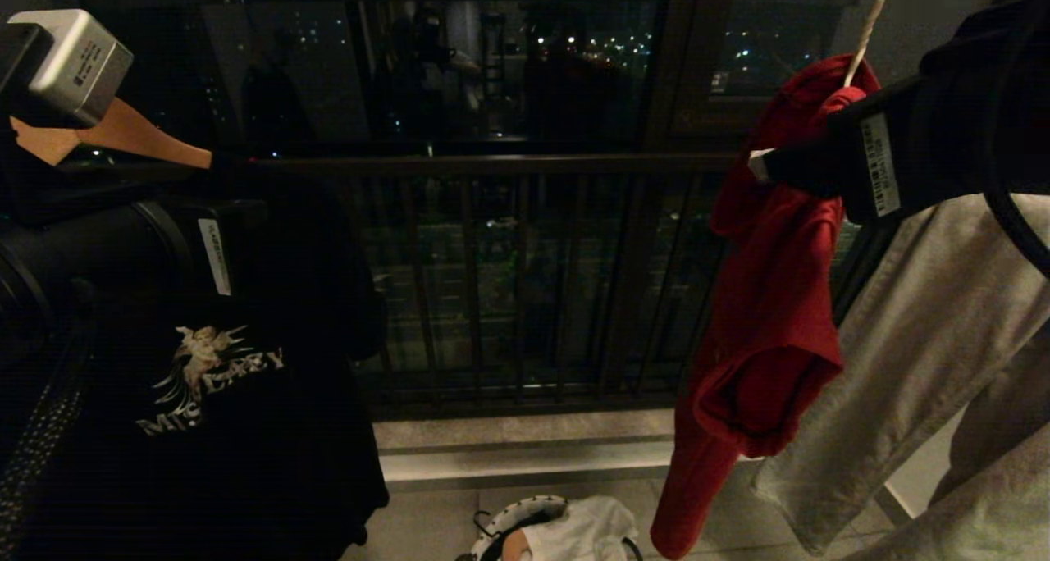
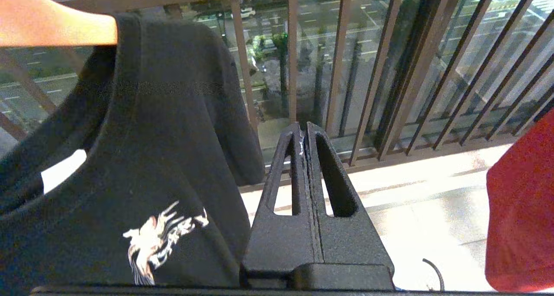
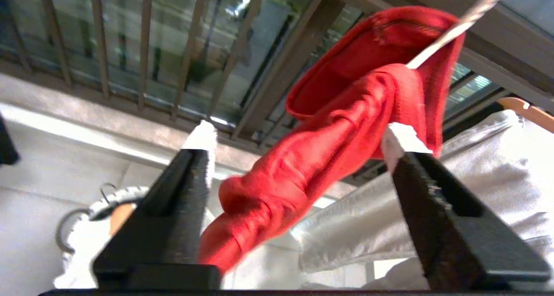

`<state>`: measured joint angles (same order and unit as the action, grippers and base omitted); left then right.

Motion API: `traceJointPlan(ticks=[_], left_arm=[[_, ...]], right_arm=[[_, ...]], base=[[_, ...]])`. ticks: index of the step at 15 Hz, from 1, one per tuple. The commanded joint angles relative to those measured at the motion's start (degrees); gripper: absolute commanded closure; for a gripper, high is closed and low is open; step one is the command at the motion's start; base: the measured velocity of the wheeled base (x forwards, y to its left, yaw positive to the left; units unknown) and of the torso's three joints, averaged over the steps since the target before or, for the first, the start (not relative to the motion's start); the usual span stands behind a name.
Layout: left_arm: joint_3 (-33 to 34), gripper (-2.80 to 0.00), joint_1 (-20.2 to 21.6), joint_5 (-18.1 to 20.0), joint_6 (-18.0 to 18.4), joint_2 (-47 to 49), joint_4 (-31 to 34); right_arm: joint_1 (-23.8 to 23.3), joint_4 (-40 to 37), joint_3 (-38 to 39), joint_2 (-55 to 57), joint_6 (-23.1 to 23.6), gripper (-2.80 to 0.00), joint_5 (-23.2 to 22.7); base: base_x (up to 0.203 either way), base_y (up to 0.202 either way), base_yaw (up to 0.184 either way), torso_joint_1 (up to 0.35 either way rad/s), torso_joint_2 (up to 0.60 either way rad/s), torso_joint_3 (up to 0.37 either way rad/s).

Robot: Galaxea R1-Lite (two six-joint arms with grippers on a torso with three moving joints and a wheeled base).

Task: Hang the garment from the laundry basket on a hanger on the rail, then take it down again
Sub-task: Take the clothes off the clothes rack

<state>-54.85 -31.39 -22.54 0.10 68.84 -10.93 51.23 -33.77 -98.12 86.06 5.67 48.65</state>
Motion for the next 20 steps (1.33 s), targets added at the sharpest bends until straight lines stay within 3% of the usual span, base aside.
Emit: traceJointPlan(ticks=[1,10,20], left_arm=[[0.00,0.00,0.01,-0.14,-0.01,-0.34,-0.05],[0.18,0.00,0.01,-0.14,0.87,-0.55,-0.05],[0.27,0.00,0.01,-0.22,0.96,-0.46,-0.05]], right_arm=[[-0.89,-0.21,1.20,0.29,0.04,-2.80,1.14],[-4.30,-0.07,4.04,-3.41,0.04,-2.80,3.46],[-9.01,0.12,7.07,-6.63,-0.22,-2.80,1.28]], base=[[0.000,0.000,0.000,0.000,0.00,0.000],[0.000,0.000,0.000,0.000,0.00,0.000],[0.000,0.000,0.000,0.000,0.00,0.000]])
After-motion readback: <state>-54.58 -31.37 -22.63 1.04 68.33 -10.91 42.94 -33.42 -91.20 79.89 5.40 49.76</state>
